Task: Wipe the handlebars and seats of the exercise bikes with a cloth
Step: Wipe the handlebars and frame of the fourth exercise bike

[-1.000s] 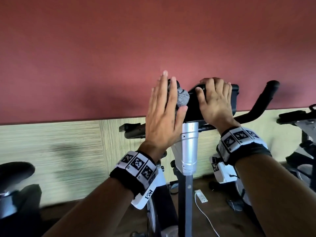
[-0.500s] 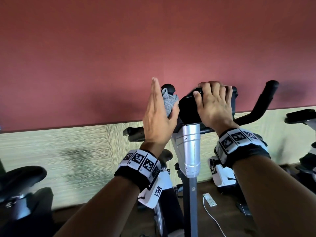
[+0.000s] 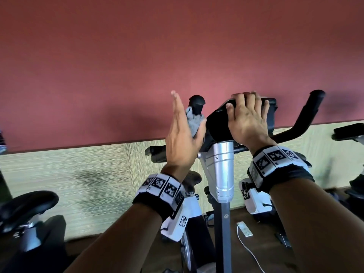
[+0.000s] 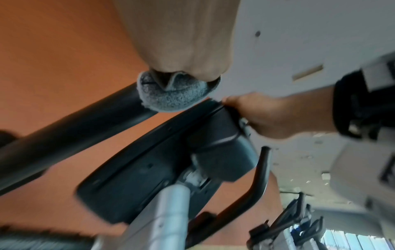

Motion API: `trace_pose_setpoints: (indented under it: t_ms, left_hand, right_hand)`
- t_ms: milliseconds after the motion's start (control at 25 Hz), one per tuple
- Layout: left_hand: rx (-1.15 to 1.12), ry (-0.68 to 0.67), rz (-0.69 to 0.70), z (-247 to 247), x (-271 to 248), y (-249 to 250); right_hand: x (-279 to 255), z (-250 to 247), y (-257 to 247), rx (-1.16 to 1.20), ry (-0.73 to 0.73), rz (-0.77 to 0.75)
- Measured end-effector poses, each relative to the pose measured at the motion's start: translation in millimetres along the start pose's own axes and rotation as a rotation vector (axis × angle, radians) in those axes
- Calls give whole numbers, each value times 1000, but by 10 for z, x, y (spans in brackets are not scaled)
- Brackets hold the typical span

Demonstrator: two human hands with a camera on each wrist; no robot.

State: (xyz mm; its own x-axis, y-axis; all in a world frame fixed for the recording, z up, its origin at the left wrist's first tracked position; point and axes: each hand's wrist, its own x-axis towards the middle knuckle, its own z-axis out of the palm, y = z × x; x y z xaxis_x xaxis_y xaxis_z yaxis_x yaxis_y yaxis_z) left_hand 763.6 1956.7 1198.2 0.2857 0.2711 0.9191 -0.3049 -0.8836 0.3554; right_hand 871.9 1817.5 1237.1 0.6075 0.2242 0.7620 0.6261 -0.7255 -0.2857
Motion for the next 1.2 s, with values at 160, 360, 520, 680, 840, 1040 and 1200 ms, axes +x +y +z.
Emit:
trace_pose_setpoints:
  t_ms: [160,360,520,680,840,1040,1200]
  left_hand:
    - [61,37,62,49,234,99]
    - [-106,-44,-61,-19,-212,-86]
    - [24,30,-2,47,119,2]
    - [-51,-34,-10,62,-119,-199]
    - [-31,-29,-40,58,-328,-346]
    - [29,-4,-16,92,-74,-164]
    - [-67,-63,-43,64,-295,-383]
  right_hand:
    - [-15,-12,-17,7,-3,6]
    - [-17,-42,-60,-2,-39,42]
    - [1,-61,-71,-24,-59,46]
    - [-31,-66,-83,-10,-50,55]
    - [-23,-74,-108,-14,-64,73]
    - [-20,-25,-100,-16,-14,54]
    - [-40,-39,-95,-14,-36,61]
